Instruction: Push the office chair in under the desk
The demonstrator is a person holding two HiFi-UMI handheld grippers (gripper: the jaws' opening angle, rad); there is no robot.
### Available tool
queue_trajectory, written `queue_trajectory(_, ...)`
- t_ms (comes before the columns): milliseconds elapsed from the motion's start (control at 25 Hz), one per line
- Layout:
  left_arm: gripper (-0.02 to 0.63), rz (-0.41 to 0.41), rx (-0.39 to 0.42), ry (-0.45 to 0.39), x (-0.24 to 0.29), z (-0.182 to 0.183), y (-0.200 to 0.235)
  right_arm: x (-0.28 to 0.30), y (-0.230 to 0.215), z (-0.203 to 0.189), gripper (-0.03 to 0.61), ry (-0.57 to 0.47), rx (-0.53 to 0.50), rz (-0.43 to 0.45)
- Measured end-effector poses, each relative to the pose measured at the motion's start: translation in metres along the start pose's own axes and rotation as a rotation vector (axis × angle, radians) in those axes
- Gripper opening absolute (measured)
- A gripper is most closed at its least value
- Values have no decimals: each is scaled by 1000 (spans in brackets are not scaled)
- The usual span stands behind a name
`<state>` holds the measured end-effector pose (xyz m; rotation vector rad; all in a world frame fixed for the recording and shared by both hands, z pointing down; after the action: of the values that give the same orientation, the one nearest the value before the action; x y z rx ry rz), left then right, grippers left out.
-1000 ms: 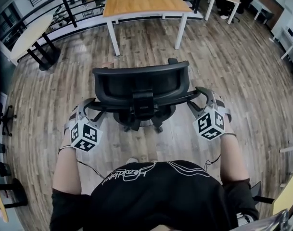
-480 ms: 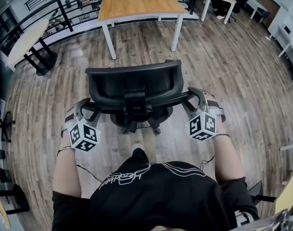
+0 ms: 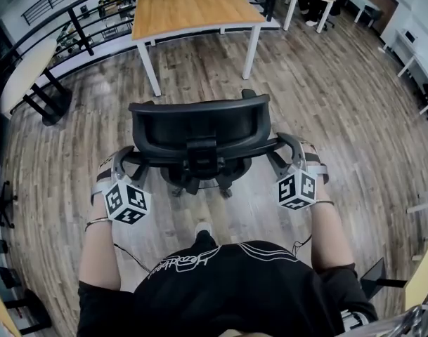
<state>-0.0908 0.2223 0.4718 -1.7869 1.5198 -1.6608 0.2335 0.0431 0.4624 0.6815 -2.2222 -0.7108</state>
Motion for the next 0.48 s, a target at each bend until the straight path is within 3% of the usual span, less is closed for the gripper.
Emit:
queue_trajectory(280,235,-17,20,-38,-2,6,12,-9,-4,2,253,11,39,-30)
queue_trajectory(480,236,-34,29,-76,54,-12,50,51,-21,16,253,49,47,-47)
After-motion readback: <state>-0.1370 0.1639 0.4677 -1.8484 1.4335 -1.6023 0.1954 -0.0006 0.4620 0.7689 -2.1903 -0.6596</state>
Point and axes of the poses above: the fingertips, and each gripper's own axes: x forward along the fingers, y to its left, z out of its top, the point moved 4 cm from there along -x, backward along the fingers, and after that the axes turned 13 degrees about x, right-handed, at the moved point
